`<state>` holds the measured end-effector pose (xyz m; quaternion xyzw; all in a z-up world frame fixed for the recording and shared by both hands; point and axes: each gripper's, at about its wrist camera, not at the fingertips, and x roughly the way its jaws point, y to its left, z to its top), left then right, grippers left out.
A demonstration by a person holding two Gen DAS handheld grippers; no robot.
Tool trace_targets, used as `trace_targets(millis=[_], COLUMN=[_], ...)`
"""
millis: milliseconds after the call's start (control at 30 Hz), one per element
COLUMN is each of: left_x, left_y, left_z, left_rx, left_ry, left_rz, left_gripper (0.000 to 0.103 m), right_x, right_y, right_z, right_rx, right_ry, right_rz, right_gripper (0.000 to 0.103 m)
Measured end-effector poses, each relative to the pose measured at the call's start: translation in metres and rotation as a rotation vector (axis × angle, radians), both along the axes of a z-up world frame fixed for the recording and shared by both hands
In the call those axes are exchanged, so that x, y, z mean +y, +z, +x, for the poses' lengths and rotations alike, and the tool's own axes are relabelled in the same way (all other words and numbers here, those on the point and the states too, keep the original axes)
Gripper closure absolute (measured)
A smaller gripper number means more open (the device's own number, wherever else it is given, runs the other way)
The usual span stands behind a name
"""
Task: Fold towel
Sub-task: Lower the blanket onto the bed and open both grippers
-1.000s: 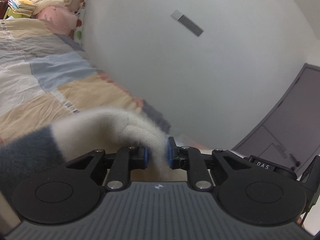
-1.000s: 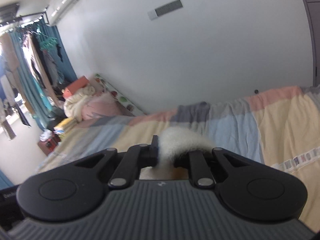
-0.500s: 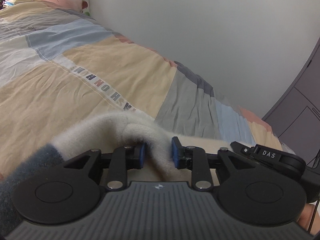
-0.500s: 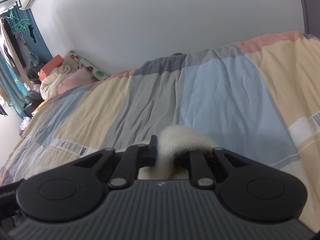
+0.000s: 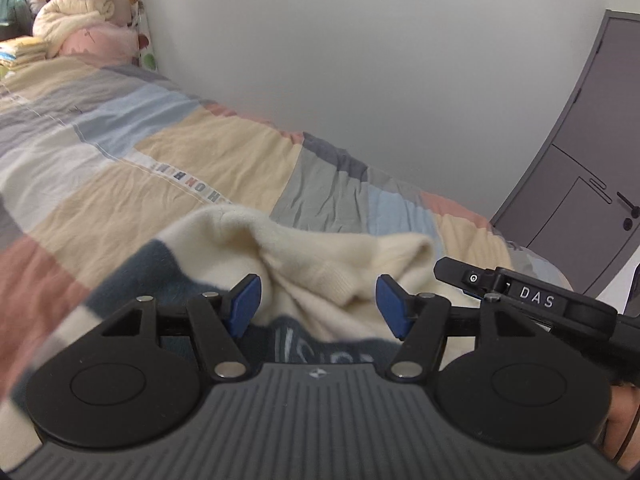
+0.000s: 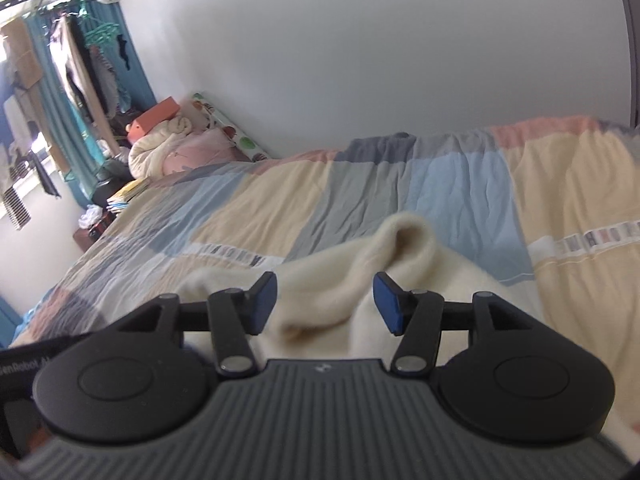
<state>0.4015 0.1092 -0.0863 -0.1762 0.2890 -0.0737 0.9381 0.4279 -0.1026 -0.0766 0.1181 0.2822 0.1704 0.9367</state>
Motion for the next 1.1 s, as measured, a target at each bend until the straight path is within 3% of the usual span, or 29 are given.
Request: trace_targets(millis=[267,467,767,1100], left_x=[-0.001,0.014,0.042,0.076], left_y=[0.040,0.047,0.005,-0.045], left_z=[-0.111,-0.176,-0.225,-0.223], left_rx=[-0.039,-0.033,0.080,0.186], left_ry=[0.034,0.083,0.206,0.376], left_rz=[0.008,0.032,0.033,0.027], left_gripper=[0.034,0.034,0.034,0.034], right_x=[0.001,0.003,-0.006,-0.010], right_y=[0.033,0.040,0.023,-0.026], right_z=[-0.102,-0.167,-0.224,-0.237], right_rx=[-0.040,-0.054,-0.054,0.016], right_ry=[0.039,0.083,0.077,0.056], right_rz=[-0.019,-0.065,-0.081,-0.105], right_gripper=[0.047,0.047,0.042,0.041])
